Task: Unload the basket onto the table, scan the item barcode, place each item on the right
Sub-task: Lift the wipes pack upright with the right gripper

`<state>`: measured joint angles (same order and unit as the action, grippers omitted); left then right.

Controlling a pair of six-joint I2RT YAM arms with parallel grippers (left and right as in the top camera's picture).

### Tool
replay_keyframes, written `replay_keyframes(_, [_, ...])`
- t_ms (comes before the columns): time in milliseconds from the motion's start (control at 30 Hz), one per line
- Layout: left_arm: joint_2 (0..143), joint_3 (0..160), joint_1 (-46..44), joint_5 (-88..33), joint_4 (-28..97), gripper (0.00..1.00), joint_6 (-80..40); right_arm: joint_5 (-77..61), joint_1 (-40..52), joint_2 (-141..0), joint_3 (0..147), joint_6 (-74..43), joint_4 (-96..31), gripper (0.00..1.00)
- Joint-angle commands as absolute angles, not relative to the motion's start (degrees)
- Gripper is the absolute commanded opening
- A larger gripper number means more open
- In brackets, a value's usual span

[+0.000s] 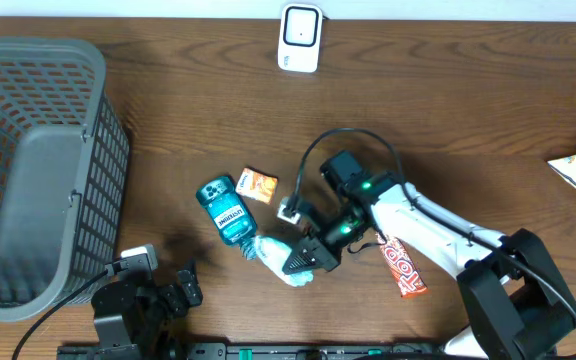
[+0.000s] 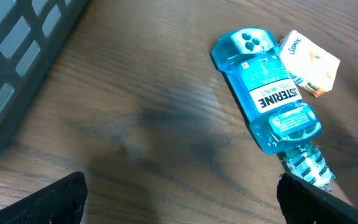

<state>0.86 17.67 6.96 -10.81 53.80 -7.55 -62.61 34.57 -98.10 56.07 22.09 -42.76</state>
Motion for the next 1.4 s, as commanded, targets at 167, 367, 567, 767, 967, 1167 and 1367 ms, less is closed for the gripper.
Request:
replay_keyframes(167, [0.7, 17.2, 7.0, -11.0, 55.7, 0.98, -7.8, -89.5, 33.6, -98.5, 56.1, 43.8, -40.2, 0.01])
replay_keyframes(367, [0.7, 17.2, 7.0, -10.9, 55.7, 0.98, -7.8, -89.5, 33.6, -98.5, 56.1, 43.8, -40.0, 0.01])
replay_keyframes(567, [0.7, 17.2, 7.0, -10.9, 55.7, 0.98, -7.8, -89.5, 33.6, -98.5, 56.1, 43.8, -39.9, 0.01])
replay_keyframes(767, [0.7, 17.2, 7.0, -10.9, 55.7, 0.98, -7.8, -89.5, 33.6, -98.5, 56.1, 46.3, -39.7, 0.01])
replay_keyframes(967, [0.7, 17.2, 7.0, -11.0, 55.7, 0.98, -7.8, -89.5, 33.6, -98.5, 56.1, 47.0, -39.4, 0.01])
replay_keyframes(1167, [0.7, 17.2, 7.0, -11.0, 55.7, 0.98, -7.8, -89.5, 33.6, -98.5, 56.1, 47.0, -39.6, 0.01])
replay_keyframes(1367, [0.7, 17.2, 7.0, -11.0, 55.7, 0.98, -7.8, -89.5, 33.8, -98.5, 56.1, 47.0, -39.4, 0.01])
